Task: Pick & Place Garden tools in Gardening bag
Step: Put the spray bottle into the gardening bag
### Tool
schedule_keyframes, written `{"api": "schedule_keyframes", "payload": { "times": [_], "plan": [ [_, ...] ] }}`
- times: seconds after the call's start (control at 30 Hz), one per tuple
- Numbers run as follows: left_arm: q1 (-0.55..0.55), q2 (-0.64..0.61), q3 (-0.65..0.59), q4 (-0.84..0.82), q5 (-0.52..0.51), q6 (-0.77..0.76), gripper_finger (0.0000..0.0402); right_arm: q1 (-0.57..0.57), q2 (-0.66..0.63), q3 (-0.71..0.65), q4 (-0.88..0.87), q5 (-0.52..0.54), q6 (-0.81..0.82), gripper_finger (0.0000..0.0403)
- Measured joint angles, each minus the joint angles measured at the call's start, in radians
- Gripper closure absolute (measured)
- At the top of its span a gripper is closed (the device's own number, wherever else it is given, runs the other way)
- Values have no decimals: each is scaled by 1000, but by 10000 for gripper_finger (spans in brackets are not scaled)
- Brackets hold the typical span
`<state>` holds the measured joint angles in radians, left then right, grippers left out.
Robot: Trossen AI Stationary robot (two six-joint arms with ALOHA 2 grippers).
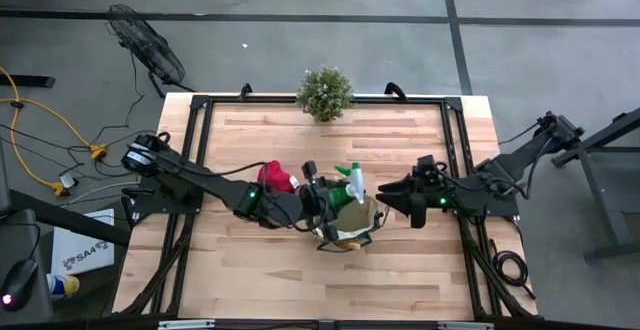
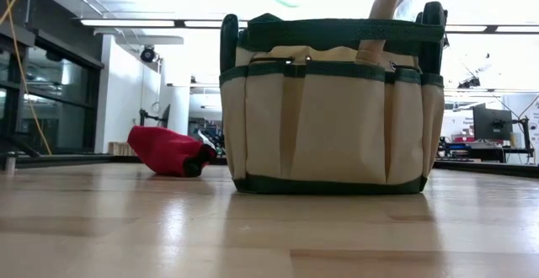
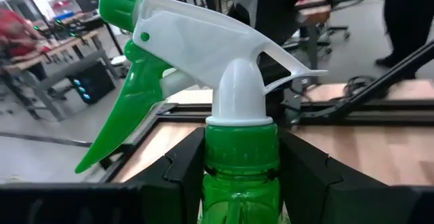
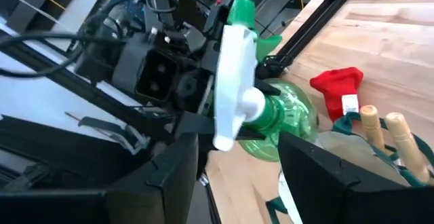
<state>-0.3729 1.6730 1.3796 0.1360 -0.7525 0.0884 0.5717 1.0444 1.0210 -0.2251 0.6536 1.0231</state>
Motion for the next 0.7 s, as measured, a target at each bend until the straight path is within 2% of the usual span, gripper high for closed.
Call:
{"api": "schedule_keyframes", "payload": {
  "times": [0.17, 0.37, 0.57, 0.7],
  "plan": [
    [0, 0, 0, -3, -21, 90, 260, -38, 11, 0, 25, -8, 1, 206],
    [0, 0, 0, -4, -23, 121, 260, -91, 17, 0, 52, -82, -5, 206],
    [0, 0, 0, -18, -30, 172, 260, -123, 88, 0, 145, -109, -52, 206],
    [0, 0, 0, -51, -80, 172, 260, -135, 130, 0, 180, -107, -76, 206]
  ]
}}
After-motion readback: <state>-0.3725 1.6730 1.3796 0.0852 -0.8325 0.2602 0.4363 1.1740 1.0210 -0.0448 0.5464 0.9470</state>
